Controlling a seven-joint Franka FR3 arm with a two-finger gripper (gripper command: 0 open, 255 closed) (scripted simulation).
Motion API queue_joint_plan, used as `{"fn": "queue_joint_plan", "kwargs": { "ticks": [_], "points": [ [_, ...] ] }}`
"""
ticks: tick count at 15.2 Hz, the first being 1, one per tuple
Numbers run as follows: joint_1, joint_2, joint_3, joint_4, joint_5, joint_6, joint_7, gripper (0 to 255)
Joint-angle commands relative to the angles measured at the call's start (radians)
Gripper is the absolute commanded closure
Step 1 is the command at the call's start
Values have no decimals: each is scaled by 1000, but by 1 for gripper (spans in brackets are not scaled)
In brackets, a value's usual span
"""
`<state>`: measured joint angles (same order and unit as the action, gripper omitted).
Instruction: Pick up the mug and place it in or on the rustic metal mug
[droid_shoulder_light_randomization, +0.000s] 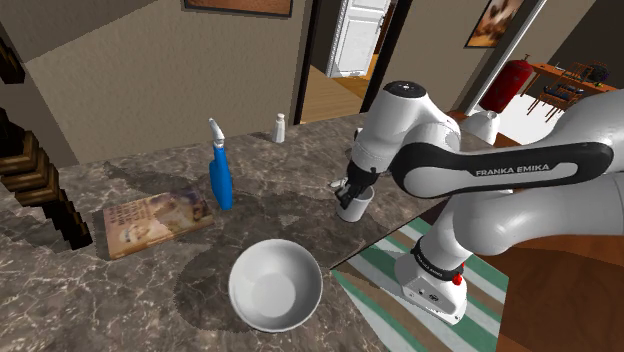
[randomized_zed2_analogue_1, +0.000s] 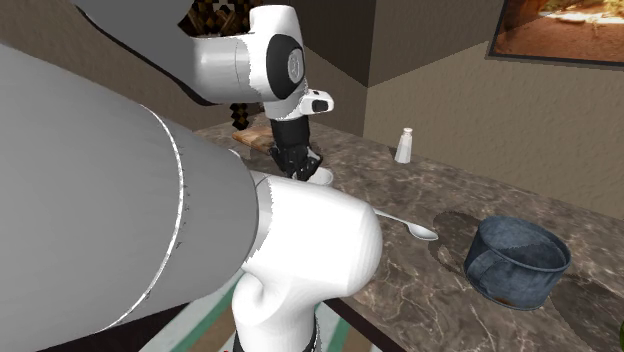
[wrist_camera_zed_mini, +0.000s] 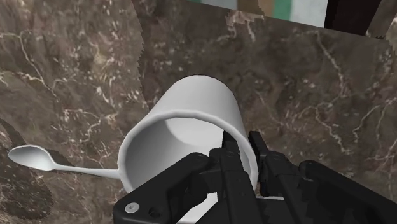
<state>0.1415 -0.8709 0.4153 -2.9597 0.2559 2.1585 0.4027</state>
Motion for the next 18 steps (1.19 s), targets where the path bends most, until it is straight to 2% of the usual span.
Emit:
{"fn": "queue_joint_plan", "kwargs": {
  "ticks": [1,18],
  "points": [
    [0,-20,-7,17,-6,-37,0,255],
    [-28,-97,-77,209,-68,-301,-16,255]
  ]
}}
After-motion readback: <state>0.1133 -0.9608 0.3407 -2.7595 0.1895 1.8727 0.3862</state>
